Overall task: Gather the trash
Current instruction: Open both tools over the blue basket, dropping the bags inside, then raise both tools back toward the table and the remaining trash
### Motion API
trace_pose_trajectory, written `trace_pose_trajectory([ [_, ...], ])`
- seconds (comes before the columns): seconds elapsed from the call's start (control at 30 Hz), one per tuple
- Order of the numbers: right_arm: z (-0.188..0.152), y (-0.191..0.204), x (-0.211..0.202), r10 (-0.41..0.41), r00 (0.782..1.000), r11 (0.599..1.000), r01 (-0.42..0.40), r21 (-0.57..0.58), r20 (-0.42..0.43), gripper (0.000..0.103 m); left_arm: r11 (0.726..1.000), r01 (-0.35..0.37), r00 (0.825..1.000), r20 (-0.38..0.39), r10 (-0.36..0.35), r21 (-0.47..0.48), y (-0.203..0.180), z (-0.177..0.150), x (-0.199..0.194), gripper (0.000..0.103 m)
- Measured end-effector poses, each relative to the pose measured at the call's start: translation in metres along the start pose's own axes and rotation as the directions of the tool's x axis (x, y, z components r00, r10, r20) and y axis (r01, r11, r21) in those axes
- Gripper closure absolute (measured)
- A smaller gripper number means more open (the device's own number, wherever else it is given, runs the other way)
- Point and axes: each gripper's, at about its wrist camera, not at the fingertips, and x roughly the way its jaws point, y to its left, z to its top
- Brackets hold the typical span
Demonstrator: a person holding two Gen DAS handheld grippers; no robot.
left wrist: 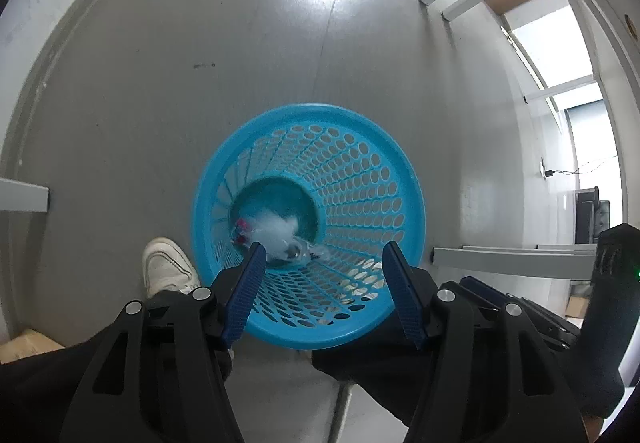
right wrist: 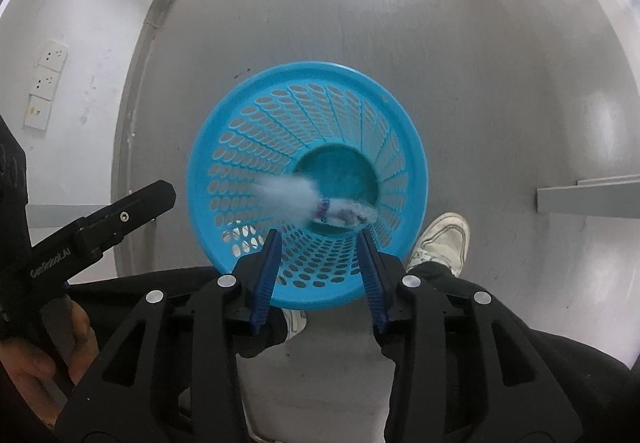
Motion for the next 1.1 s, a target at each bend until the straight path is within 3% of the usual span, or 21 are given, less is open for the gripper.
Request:
trace_pose_trajectory([
  [0.17,-0.009,0.009,-0.03,-0.067,0.993,0.996,0.072,-0.05,0.093,0.065,0.999,-0.028,0.999,0.038,0.027,0.044,-0.01,-0.005,-0.013,0.042],
  [0.53,-0.06,0.021,-0.099,-0.043,0.976,0.992,0.067,-0.109,0.212,0.059,0.989,-0.093,0.99,0.117,0.079,0.119,-0.023,-0.047,-0.065,0.041],
  [0.8,-0.102,0.03,-0.151,-0.033,0.944,0.984,0.088,-0.152,0.327,0.052,0.968,-0.123,0.973,0.22,0.074,0.219,-0.045,-0.078,-0.11,0.035],
  [1.1,-0.139,0.043,-0.211,-0.006,0.888,0.972,0.113,-0.205,0.46,0.049,0.933,-0.168,0.938,0.341,0.052,0.318,-0.071,-0.121,-0.178,0.028],
])
